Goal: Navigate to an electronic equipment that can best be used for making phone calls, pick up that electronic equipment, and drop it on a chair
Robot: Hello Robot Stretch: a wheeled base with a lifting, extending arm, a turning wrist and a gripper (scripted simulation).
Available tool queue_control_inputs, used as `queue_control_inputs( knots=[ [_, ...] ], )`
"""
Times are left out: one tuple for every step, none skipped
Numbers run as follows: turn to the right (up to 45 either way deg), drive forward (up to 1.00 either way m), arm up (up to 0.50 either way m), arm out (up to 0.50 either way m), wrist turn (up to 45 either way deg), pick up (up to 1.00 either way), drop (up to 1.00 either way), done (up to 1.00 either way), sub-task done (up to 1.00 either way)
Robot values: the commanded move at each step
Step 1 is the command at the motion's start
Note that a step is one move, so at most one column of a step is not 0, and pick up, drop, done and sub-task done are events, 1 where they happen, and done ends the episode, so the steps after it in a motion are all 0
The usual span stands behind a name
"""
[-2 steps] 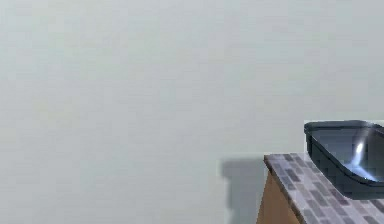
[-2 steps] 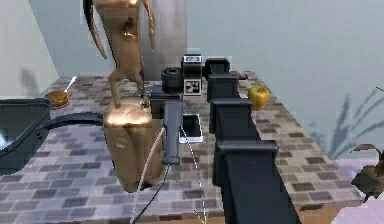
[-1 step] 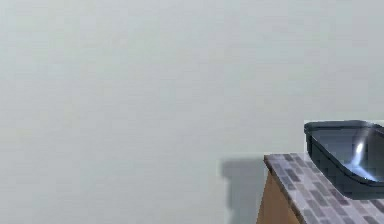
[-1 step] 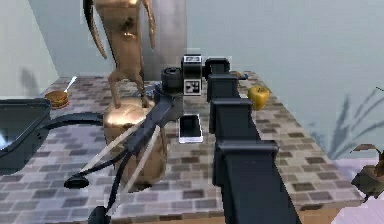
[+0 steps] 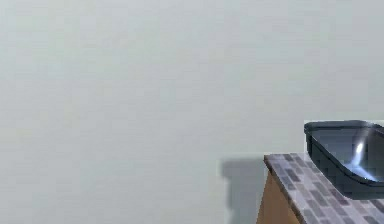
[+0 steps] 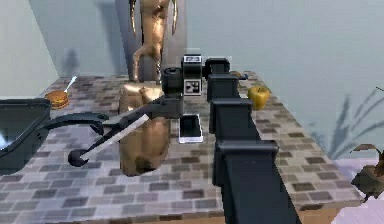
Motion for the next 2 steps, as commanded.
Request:
queue_control_inputs(
  knots=[
    [0.0,0.00,0.00,0.00,45.0,0.00,0.00,0.00,0.00],
    [0.0,0.00,0.00,0.00,39.0,0.00,0.00,0.00,0.00]
  ],
)
